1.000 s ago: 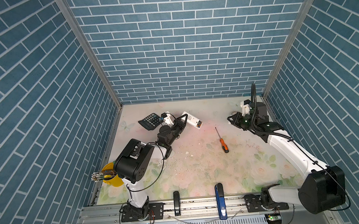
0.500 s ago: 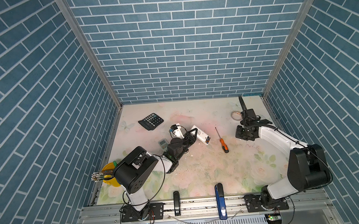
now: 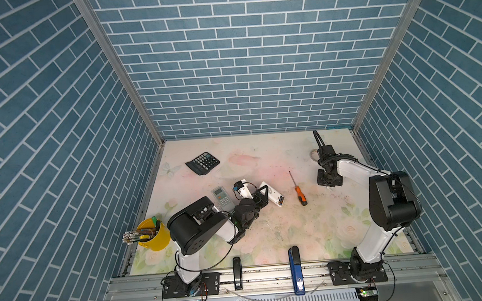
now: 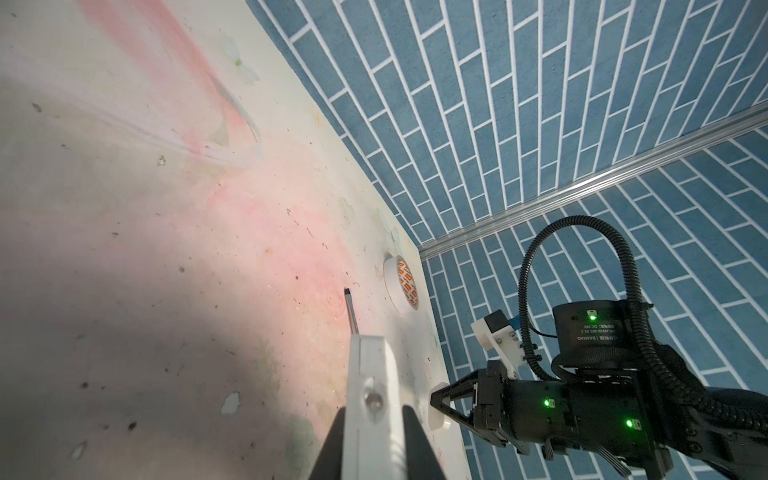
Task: Unload the batteries from the remote control
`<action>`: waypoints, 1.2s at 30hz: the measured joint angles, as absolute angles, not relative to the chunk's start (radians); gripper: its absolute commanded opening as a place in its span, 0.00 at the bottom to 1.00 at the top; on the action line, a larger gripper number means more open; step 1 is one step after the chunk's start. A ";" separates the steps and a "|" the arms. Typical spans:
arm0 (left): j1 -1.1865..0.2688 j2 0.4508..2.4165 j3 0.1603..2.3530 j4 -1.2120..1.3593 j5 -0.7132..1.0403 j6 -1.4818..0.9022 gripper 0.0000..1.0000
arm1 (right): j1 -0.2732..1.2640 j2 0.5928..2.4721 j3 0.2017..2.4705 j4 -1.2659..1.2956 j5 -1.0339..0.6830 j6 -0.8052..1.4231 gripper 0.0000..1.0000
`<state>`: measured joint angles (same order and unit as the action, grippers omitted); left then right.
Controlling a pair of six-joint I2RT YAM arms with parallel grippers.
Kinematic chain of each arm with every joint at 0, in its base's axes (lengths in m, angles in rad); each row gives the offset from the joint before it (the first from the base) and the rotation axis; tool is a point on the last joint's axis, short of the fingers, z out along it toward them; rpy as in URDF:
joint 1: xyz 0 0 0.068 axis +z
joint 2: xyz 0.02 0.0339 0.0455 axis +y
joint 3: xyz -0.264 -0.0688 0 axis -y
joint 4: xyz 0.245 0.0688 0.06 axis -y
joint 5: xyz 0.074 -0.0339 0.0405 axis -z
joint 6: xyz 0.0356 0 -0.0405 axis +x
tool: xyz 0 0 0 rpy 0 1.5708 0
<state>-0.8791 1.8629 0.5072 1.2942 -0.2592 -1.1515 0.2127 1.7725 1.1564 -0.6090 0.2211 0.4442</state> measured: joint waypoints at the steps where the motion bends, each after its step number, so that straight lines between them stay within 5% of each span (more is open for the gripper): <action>1: -0.883 1.863 0.506 1.296 -0.270 -1.151 0.00 | 0.213 1.776 1.157 -0.609 0.221 0.444 0.12; 12: -0.938 1.863 0.479 1.291 -0.344 -1.155 0.00 | 0.211 1.775 1.159 -0.602 0.187 0.437 0.35; 22: -0.975 1.863 0.435 1.282 -0.413 -1.155 0.07 | 0.210 1.668 1.159 -0.602 0.142 0.437 0.36; 36: -0.996 1.862 0.395 1.283 -0.457 -1.159 0.33 | 0.210 1.597 1.157 -0.598 0.113 0.440 0.36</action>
<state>-0.9962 1.8618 0.3954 1.2827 -0.4572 -1.1595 0.2100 1.5970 1.1568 -0.5976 0.1127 0.4400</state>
